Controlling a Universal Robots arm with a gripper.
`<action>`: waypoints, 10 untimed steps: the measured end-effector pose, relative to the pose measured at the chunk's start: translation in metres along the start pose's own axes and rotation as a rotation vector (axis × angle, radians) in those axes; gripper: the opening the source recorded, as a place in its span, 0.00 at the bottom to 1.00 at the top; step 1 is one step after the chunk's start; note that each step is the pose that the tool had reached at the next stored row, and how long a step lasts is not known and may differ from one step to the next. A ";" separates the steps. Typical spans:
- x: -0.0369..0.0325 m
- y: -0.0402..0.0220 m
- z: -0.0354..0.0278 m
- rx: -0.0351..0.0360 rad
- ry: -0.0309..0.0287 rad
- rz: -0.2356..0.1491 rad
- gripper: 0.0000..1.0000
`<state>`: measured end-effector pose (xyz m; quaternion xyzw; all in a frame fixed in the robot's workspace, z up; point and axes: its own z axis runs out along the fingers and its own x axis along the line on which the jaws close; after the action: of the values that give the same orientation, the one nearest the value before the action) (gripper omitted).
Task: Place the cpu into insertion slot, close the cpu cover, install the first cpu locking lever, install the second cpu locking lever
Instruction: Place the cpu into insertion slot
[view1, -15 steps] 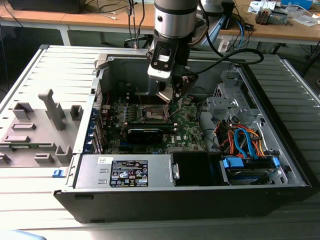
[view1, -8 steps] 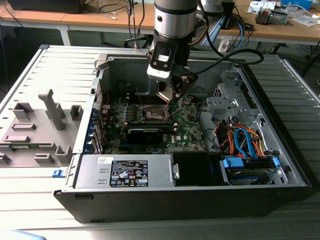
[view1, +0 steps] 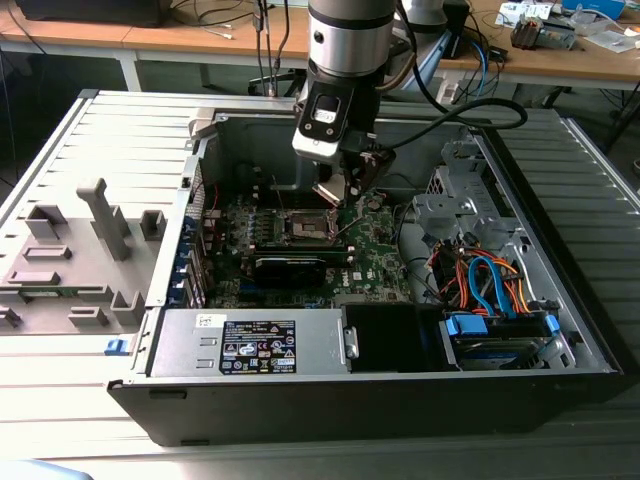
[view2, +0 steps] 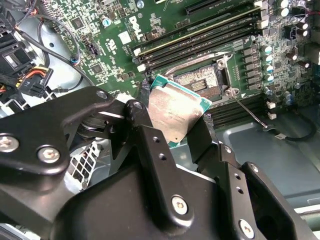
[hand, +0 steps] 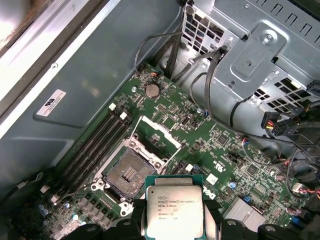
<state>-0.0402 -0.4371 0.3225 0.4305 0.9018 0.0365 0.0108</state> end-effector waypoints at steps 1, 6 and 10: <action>0.0000 0.0000 0.0000 -0.0001 -0.0004 0.004 0.55; 0.0000 0.0000 0.0001 -0.0001 -0.0015 0.017 0.55; 0.0000 0.0000 0.0003 -0.0005 -0.0042 0.053 0.55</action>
<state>-0.0402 -0.4371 0.3223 0.4545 0.8900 0.0360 0.0118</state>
